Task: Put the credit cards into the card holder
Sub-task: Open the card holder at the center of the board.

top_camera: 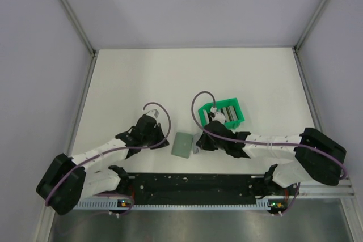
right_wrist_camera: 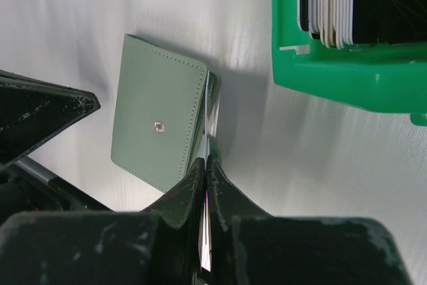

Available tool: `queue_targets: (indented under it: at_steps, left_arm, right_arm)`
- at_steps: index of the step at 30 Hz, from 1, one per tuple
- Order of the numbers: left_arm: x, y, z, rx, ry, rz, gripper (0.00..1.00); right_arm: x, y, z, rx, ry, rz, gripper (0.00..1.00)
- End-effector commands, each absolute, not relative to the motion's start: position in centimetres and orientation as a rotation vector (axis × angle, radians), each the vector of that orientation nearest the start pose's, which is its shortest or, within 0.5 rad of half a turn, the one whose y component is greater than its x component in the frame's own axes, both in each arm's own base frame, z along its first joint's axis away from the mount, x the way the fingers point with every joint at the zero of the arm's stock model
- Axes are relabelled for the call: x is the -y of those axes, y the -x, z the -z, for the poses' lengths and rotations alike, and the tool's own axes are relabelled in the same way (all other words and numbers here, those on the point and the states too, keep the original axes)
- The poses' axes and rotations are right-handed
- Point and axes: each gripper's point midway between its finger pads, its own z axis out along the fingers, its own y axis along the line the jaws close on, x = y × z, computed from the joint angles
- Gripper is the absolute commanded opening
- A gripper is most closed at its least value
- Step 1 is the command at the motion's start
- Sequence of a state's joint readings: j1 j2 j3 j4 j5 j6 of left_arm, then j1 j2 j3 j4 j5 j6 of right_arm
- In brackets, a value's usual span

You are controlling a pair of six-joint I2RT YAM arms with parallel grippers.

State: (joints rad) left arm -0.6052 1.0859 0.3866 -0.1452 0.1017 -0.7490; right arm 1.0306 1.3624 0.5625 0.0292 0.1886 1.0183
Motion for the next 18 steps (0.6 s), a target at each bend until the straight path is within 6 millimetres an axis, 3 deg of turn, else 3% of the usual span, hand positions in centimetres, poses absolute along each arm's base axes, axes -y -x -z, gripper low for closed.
queue_targets:
  at_steps: [1,10,18]
  left_arm:
    - [20.2,-19.2,-3.1,-2.515,0.101,0.763,0.00]
    - [20.9,-18.3,-2.3,-2.542,0.083,0.776,0.00]
    - [21.8,-18.1,-2.7,-2.537,0.051,0.804,0.00]
  right_arm:
    - [-30.9,-18.1,-5.9,-2.416,-0.120,-0.896,0.00]
    - [-32.1,-18.1,-6.9,-2.400,-0.119,-0.989,0.00]
    - [-33.5,-18.4,-9.3,-2.347,-0.055,-1.065,0.00]
